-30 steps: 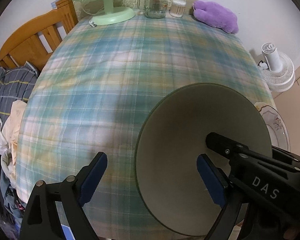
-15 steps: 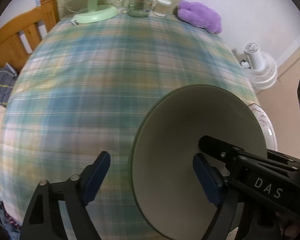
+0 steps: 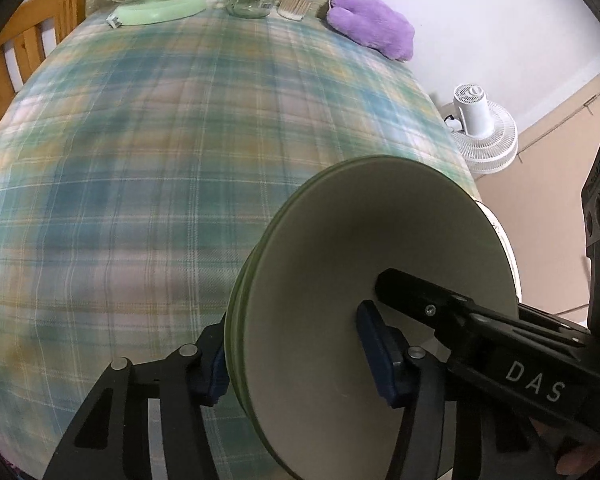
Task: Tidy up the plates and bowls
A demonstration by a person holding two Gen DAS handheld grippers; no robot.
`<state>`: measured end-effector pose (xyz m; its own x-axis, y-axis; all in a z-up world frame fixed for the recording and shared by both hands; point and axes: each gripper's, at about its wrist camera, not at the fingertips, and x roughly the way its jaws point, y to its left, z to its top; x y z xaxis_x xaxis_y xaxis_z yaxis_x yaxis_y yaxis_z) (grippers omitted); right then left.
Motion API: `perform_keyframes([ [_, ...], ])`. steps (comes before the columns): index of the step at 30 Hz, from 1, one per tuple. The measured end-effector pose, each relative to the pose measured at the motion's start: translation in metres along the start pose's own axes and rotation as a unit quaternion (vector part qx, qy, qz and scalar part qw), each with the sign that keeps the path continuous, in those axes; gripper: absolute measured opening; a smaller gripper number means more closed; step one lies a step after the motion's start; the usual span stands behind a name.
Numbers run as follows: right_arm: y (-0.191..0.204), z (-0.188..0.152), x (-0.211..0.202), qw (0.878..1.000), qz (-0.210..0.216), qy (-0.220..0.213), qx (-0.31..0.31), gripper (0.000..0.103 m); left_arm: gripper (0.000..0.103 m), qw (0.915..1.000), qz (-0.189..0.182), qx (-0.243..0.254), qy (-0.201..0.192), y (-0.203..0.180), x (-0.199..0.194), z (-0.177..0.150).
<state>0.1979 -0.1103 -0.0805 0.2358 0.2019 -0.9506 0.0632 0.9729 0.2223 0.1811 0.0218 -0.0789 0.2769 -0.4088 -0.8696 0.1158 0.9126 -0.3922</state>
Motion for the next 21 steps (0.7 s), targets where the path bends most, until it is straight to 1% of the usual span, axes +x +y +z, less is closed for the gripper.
perform_keyframes([
  [8,0.003,-0.007,-0.006,1.0,-0.009,-0.001,0.021,0.037,0.055,0.9997,-0.005,0.016,0.016,0.005,-0.009,0.0],
  [15,0.013,-0.009,-0.024,0.999,-0.014,-0.02,0.031,0.037,0.055,0.9994,-0.009,0.032,0.009,0.002,-0.027,0.003],
  [21,0.016,-0.013,-0.042,0.998,-0.017,-0.035,0.044,0.037,0.055,0.9987,-0.009,0.05,0.004,-0.01,-0.041,0.005],
])
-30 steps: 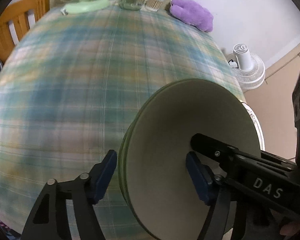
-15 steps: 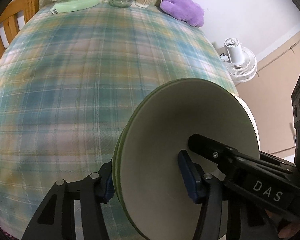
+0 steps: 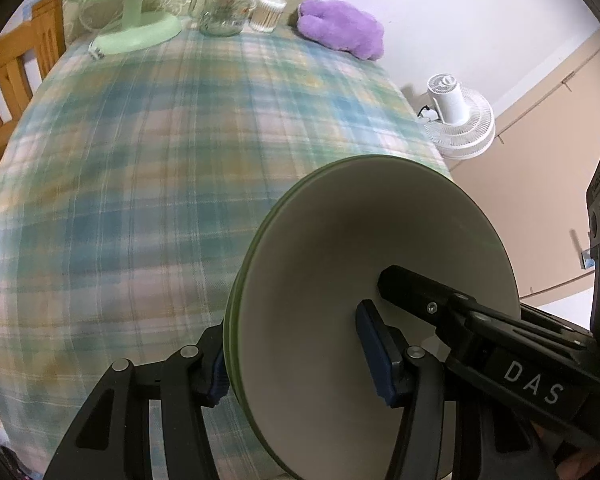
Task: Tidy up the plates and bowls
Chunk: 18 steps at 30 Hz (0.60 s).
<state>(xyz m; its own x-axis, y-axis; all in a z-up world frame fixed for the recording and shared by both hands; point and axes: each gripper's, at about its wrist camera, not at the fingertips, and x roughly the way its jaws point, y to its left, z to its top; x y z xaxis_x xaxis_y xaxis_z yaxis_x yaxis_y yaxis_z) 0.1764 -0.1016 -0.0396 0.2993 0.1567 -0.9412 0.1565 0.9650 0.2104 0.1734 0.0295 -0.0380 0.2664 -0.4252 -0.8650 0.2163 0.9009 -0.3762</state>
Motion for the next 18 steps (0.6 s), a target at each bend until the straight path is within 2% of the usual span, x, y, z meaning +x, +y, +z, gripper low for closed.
perform_keyframes([
  [7,-0.012,0.002,-0.016,1.0,0.011,-0.021,-0.003,0.037,0.055,0.9997,0.013,0.016,-0.016,-0.016,-0.004,0.004],
  [18,-0.051,0.019,-0.031,0.999,0.028,-0.02,-0.04,0.037,0.055,0.9989,0.032,-0.008,-0.033,-0.063,0.007,0.01],
])
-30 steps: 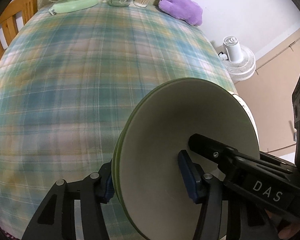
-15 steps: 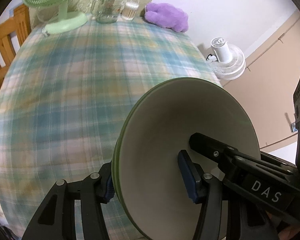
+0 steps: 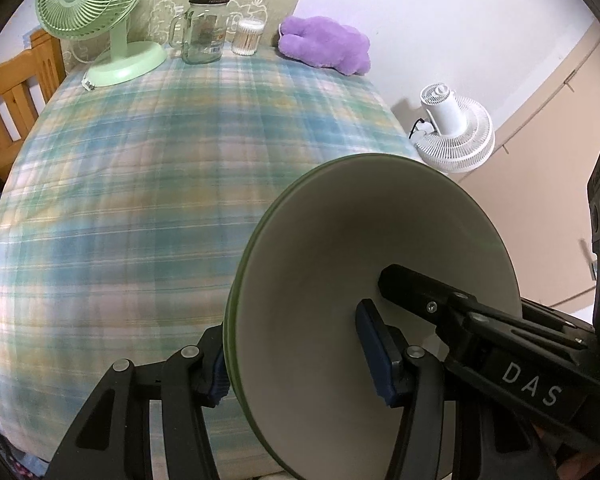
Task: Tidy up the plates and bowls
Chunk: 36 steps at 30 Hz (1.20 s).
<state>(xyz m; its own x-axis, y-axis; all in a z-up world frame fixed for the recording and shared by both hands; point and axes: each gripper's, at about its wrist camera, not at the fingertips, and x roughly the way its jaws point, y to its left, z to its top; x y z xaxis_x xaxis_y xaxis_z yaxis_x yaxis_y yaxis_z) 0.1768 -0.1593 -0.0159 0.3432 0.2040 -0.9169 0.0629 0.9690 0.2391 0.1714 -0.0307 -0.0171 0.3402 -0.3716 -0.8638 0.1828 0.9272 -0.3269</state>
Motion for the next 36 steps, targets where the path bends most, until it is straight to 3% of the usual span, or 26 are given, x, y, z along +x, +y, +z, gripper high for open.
perform_keyframes([
  [19,-0.079,0.024,-0.017,0.999,0.004,0.012,-0.031,0.037,0.055,0.9997,0.008,-0.022,-0.004,-0.074,0.033,0.009],
  [36,-0.145,0.036,0.001,0.997,-0.002,0.056,-0.044,0.037,0.055,0.9974,0.011,-0.067,0.025,-0.122,0.083,0.004],
])
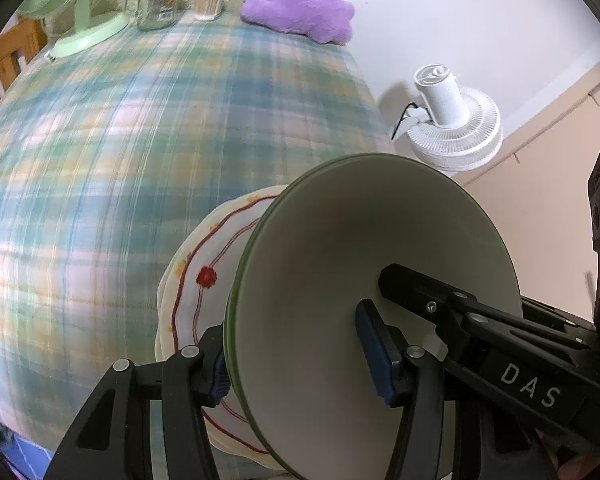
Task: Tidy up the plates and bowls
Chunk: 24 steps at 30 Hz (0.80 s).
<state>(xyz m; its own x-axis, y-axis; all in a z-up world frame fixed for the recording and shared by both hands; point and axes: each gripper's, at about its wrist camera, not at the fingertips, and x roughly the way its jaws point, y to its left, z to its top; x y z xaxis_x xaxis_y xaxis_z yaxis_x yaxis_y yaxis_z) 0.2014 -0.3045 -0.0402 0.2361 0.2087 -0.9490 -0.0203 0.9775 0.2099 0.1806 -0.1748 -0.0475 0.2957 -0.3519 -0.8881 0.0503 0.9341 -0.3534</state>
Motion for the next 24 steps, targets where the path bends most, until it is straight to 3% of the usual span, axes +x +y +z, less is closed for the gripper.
perform_keyframes([
  [14,-0.01,0.0,0.004,1.0,0.021,-0.007,-0.011,0.039,0.055,0.999,0.04,-0.002,-0.019,-0.009,-0.002,-0.003],
  [19,-0.013,-0.005,0.004,1.0,0.019,-0.004,-0.008,0.042,0.068,0.9968,0.077,0.007,-0.017,-0.012,-0.004,-0.006],
  [21,-0.016,-0.006,0.003,1.0,0.011,0.003,0.002,0.05,0.074,0.9963,0.084,0.012,-0.012,-0.012,-0.007,-0.007],
  [24,-0.017,-0.01,-0.004,1.0,0.007,-0.003,0.007,0.054,0.082,0.9954,0.088,0.029,-0.023,-0.016,-0.016,-0.009],
])
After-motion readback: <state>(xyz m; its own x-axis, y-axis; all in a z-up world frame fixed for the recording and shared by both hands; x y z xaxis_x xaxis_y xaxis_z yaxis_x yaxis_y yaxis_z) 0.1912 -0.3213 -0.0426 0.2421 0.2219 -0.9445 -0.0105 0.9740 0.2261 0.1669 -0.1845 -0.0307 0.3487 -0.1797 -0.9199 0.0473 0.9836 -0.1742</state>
